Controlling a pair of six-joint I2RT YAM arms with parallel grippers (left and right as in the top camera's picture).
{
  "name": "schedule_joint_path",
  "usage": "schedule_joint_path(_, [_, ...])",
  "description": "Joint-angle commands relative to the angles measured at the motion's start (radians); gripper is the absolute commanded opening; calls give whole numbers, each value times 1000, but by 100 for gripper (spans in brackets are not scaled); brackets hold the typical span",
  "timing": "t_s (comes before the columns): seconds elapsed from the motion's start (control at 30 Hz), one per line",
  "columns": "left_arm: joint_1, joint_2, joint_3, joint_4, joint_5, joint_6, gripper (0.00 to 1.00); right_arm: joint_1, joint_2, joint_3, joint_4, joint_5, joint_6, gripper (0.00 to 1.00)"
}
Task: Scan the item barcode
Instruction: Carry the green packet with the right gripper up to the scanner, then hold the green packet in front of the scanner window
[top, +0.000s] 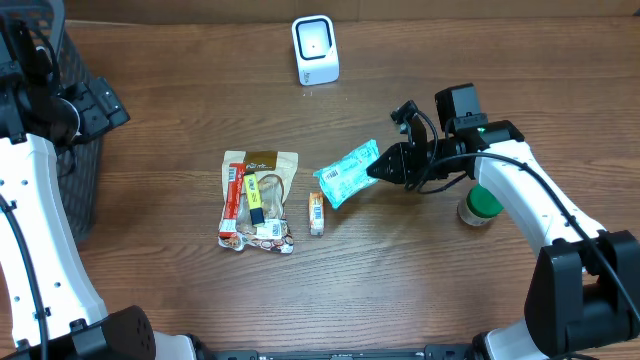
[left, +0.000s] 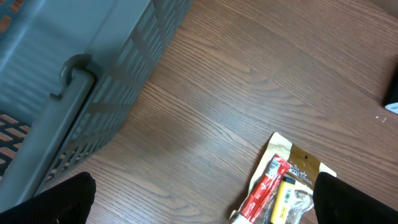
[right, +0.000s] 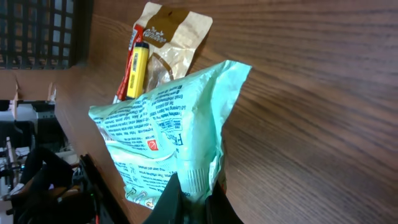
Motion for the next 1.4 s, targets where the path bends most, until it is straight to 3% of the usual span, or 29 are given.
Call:
schedule_joint_path(0.0, [2, -6, 17, 0, 3, 8, 100, -2, -24, 84, -12, 47, 19, 3])
schedule_joint_path(0.3, [2, -6, 17, 0, 3, 8, 100, 8, -7, 597, -249, 292, 20, 3])
schedule_joint_path(0.43, [2, -6, 17, 0, 3, 8, 100, 21, 12, 775, -249, 403, 6, 3])
schedule_joint_path(0.73, [2, -6, 17, 0, 4, 8, 100, 141, 82, 787, 12, 679, -181, 3])
schedule_joint_path(1.07, [2, -6, 17, 0, 3, 8, 100, 241, 348, 787, 286, 932, -404, 3])
schedule_joint_path(1.37, [2, -6, 17, 0, 3, 8, 100, 242, 570, 787, 720, 1092, -481, 3])
